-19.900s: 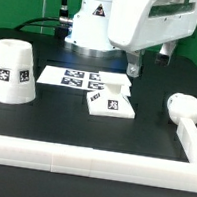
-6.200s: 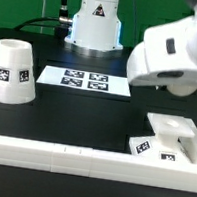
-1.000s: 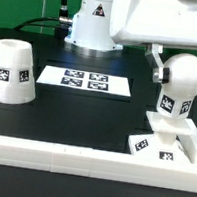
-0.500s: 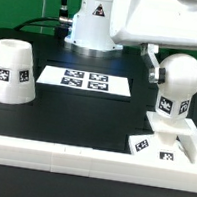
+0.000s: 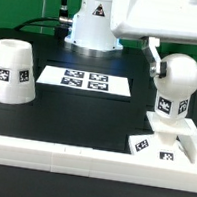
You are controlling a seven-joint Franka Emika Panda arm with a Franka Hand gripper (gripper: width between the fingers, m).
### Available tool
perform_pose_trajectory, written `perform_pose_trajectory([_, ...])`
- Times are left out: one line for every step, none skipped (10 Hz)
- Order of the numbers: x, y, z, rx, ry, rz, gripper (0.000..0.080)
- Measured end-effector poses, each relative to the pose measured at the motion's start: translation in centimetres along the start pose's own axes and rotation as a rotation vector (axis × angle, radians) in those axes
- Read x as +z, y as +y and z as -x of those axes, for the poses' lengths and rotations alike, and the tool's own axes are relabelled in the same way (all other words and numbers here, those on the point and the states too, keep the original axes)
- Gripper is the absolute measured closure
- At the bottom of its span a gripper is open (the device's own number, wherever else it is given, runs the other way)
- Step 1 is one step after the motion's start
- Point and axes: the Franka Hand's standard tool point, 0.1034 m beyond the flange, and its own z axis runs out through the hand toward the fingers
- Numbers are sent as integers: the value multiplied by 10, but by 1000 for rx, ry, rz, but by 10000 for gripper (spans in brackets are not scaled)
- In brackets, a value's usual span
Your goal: Assemble lamp
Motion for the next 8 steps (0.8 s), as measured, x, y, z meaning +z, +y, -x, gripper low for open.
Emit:
perform_pose_trajectory([-8, 2, -3, 1, -10, -3, 101])
perform_pose_trajectory([-14, 3, -7, 2, -21, -6, 101])
perform_pose_trajectory([-18, 5, -9, 4, -28, -8, 101])
perform_pose_trajectory([-16, 3, -7, 3, -50, -15, 101])
perform_pose_trajectory([-16, 3, -7, 3, -49, -15, 101])
perform_pose_trajectory([-15, 1, -4, 7, -79, -23, 101])
perform_pose_trajectory([-15, -5, 1, 14, -179, -53, 101])
perform_pose_trajectory([-14, -2, -3, 15, -224, -66, 101])
